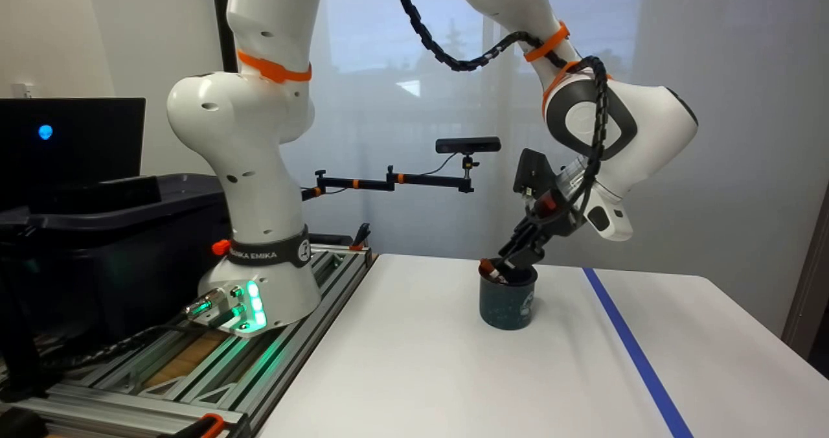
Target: Remove the marker out of the cup
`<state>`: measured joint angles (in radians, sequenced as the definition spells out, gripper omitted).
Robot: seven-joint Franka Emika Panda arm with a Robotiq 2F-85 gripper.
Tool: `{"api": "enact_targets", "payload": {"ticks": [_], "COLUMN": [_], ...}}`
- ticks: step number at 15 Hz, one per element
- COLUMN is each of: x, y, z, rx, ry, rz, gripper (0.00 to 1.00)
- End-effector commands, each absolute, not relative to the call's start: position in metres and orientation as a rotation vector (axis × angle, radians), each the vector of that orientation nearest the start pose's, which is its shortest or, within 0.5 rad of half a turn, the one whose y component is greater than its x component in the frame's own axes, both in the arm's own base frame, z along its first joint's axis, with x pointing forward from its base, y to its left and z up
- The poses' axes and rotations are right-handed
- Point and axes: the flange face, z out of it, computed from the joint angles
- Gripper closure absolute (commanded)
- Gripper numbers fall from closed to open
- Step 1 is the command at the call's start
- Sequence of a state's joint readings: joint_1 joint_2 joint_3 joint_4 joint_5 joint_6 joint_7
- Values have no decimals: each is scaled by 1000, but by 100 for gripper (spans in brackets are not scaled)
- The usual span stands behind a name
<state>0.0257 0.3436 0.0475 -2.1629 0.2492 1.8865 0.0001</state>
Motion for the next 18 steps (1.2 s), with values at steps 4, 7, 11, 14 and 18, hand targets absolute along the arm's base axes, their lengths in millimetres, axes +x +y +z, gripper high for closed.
{"api": "enact_targets", "payload": {"ticks": [4,7,11,14,18], "x": [485,483,482,481,481], "y": [59,60,64,66,70], "z": [200,197,194,191,188], "rx": [-2843,-2854,-2862,-2860,-2859], "ry": [47,29,10,1,-7], "rz": [993,1003,1007,1009,1014], "gripper": [57,58,54,58,80]}}
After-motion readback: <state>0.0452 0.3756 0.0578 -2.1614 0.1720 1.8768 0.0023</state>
